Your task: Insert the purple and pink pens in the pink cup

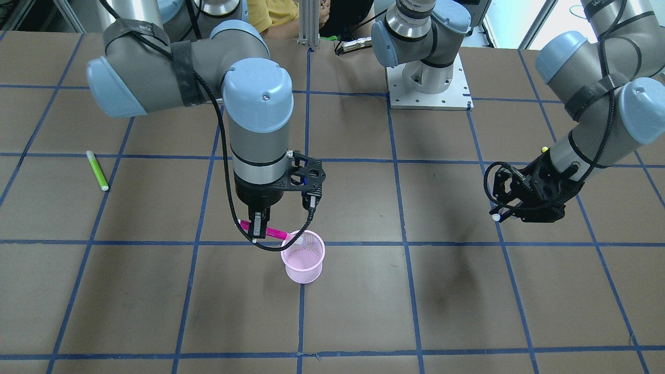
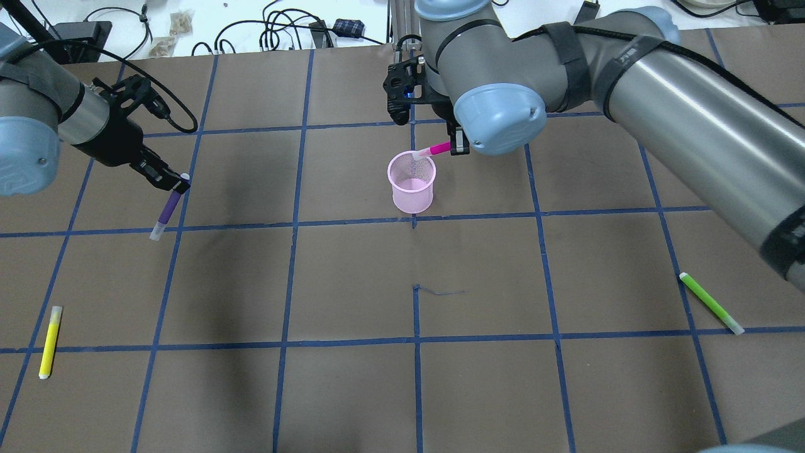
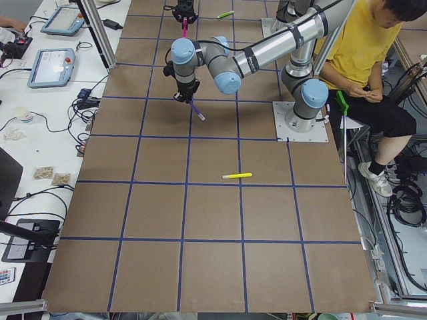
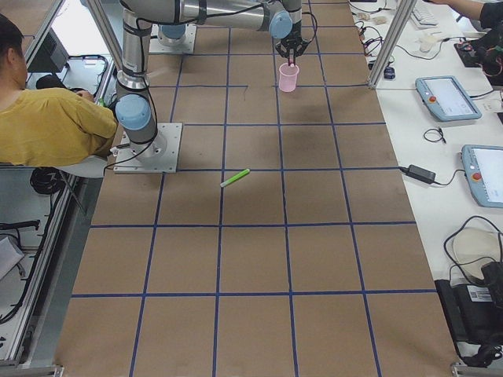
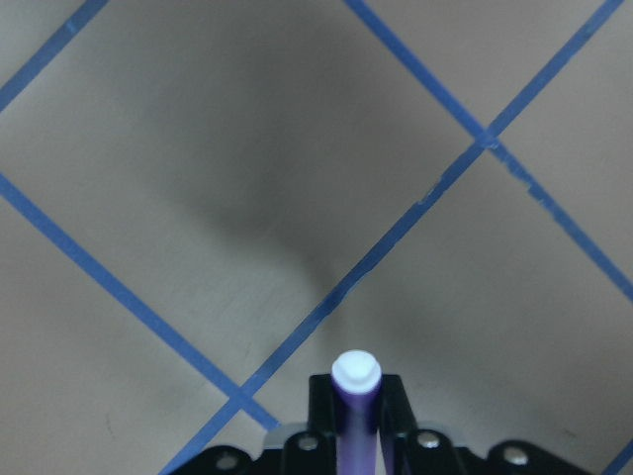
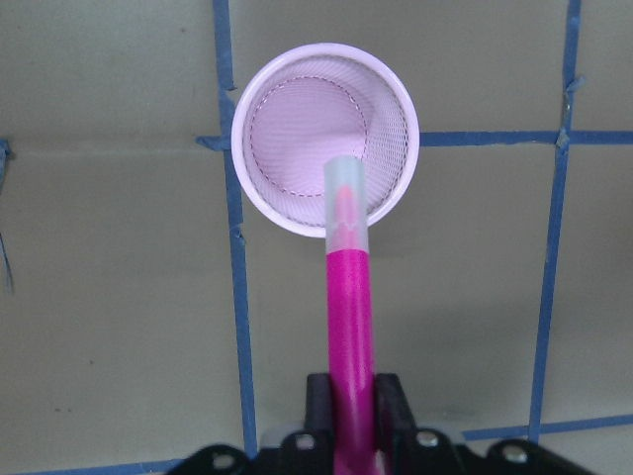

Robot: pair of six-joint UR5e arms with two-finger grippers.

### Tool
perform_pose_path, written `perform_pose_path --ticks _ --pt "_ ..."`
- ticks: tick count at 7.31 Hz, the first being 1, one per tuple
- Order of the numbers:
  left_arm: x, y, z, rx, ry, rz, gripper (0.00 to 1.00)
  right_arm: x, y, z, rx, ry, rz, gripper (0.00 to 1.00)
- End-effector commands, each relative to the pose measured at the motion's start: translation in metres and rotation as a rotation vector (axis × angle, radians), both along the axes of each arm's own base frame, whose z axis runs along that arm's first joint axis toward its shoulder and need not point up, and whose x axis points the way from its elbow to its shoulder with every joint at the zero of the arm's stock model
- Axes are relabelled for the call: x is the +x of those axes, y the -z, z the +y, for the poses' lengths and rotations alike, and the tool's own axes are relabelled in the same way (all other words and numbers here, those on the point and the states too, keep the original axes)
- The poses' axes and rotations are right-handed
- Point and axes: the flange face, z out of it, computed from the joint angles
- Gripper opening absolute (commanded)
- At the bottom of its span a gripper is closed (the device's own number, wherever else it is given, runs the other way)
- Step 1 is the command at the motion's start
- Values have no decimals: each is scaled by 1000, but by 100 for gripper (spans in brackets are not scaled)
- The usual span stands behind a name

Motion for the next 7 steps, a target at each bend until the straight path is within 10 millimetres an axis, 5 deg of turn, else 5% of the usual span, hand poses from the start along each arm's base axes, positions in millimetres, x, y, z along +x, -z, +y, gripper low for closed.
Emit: perform_pose_path --ticks 1,3,5,7 --pt "-4 -3 -1 -20 -3 43 0 33 24 8 1 -13 89 6" --pt "-11 -8 -3 -55 -5 119 0 42 40 9 8 -15 116 14" --pt "-15 -11 -3 -66 6 121 0 41 41 7 -2 -21 134 33" --pt "-23 -21 -8 -97 -3 171 0 41 40 6 -6 -22 132 100"
